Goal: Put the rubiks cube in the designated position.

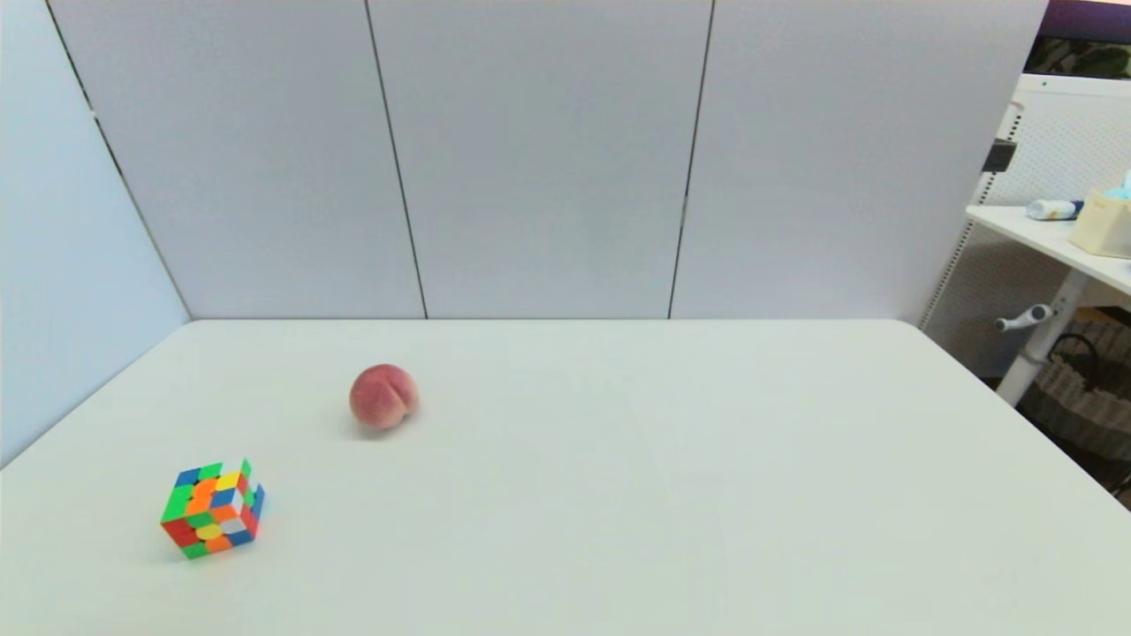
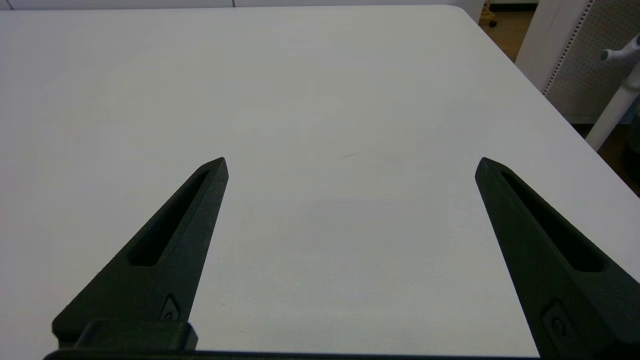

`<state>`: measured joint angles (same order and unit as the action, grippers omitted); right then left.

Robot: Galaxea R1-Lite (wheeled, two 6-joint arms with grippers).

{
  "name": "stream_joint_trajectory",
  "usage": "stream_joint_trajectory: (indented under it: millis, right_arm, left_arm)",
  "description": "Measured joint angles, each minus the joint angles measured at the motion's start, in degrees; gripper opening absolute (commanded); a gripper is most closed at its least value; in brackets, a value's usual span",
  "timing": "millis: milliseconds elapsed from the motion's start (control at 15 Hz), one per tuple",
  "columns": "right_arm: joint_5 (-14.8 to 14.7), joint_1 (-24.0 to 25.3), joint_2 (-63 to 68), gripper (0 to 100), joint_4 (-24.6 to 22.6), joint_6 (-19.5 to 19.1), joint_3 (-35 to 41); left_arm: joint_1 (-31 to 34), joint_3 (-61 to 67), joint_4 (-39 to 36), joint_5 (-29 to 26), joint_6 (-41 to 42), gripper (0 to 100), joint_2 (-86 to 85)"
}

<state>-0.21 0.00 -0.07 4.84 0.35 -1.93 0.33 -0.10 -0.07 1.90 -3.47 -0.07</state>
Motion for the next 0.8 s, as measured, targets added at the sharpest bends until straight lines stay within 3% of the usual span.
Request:
stream_joint_trajectory:
  millis: [800]
  right_arm:
    - [0.02,0.0,0.0,100,-0.02,-0.02,0.0]
  left_arm:
    - [0.0,0.0,0.0,-0.01,0.0,100,0.0]
